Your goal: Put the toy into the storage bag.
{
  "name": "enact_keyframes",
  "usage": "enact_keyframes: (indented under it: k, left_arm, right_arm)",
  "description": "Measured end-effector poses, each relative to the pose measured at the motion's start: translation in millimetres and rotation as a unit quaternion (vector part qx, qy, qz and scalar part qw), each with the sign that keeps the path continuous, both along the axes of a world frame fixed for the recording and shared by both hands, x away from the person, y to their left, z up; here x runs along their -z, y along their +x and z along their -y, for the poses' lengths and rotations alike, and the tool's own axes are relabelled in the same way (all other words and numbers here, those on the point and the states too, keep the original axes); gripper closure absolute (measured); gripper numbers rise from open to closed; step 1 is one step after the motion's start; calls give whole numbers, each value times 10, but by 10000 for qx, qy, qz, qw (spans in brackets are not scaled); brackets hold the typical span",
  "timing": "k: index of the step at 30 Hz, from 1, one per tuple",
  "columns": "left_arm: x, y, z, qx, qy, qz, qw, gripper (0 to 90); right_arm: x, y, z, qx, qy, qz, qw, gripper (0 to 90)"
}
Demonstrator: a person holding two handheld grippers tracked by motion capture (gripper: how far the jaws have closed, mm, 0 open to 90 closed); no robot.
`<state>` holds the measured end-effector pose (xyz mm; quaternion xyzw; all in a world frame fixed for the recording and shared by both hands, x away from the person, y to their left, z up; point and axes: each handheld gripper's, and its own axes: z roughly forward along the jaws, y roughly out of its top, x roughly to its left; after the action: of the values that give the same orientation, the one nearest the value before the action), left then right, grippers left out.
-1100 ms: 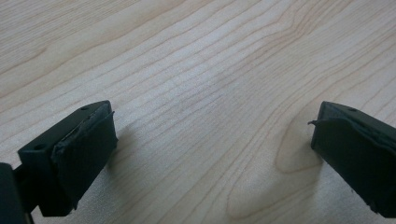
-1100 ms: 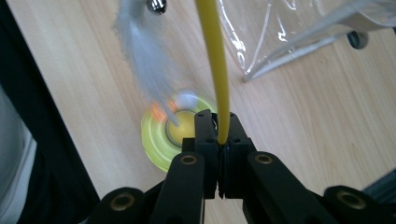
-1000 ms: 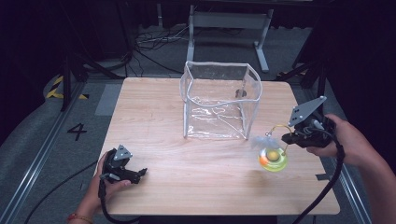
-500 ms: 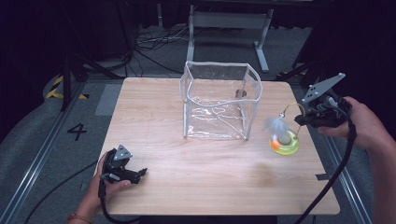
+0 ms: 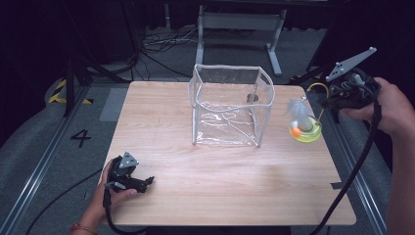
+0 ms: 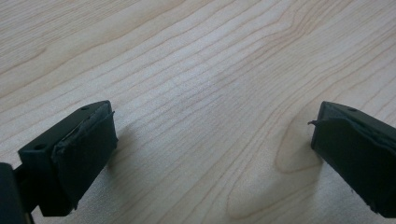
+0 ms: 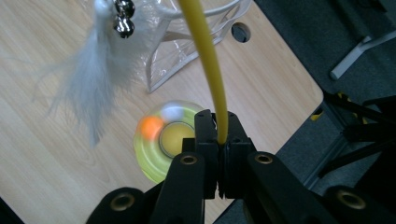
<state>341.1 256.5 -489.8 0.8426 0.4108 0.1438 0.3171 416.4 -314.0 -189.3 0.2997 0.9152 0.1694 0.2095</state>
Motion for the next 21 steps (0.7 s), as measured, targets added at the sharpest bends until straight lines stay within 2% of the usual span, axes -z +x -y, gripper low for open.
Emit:
enact_keyframes:
  k: [5, 13, 15, 17, 21]
  left_arm:
    - [0, 0, -1, 3, 3, -1, 10000, 5]
    - [0, 0, 0, -1, -1, -1, 10000, 5]
    - [0, 0, 0, -1, -3, 2, 10000, 5]
    - [0, 0, 0, 1, 1, -1, 10000, 5]
    - [1, -1, 1, -5, -10, -1, 10000, 5]
  right_arm:
    - [-172, 65, -51, 1, 27, 140, 9999, 883]
    - [-353, 179, -197, -74, -19, 188, 9998, 883]
    - [-397, 208, -229, -36, -112, 188, 9998, 883]
    - [-459, 218, -258, -87, -43, 189, 9998, 883]
    - [-595, 252, -327, -62, -72, 268, 9996, 883]
